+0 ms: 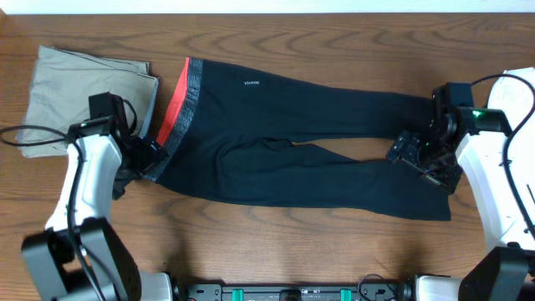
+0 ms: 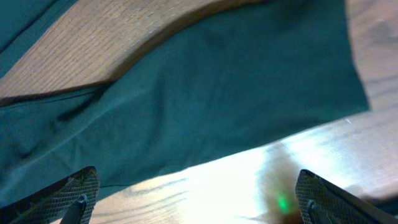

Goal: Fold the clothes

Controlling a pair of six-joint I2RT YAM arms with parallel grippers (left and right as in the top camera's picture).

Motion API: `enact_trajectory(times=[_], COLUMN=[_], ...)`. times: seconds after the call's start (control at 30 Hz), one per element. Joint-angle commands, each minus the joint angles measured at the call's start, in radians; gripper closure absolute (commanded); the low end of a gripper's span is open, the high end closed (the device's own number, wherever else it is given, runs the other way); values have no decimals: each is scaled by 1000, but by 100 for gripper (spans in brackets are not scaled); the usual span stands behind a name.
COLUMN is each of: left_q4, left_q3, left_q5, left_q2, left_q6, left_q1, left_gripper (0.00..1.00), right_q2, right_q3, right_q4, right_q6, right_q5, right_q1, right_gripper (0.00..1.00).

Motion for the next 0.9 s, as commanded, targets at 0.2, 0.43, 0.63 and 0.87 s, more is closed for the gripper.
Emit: enact_trajectory(times=[0.2,0.43,0.63,0.87], left_q4=[71,114,129,148], left_q3=[-7,-7,-7,-7], left_q5=[-5,-5,-5,-5], left_q2=[100,159,194,201], left_q6=[-34,-34,-34,-34], left_q1=[6,13,34,65], left_gripper=[9,16,20,46], right_q2=[-3,-3,-3,-3], right_q3=[-72,-121,-132,-132], right_q4=[65,89,91,100], right_q6=[-31,-31,-31,-30], right_q5=[-82,-82,-87,-89], right_q1=[50,90,107,107], right_gripper=[1,1,1,1])
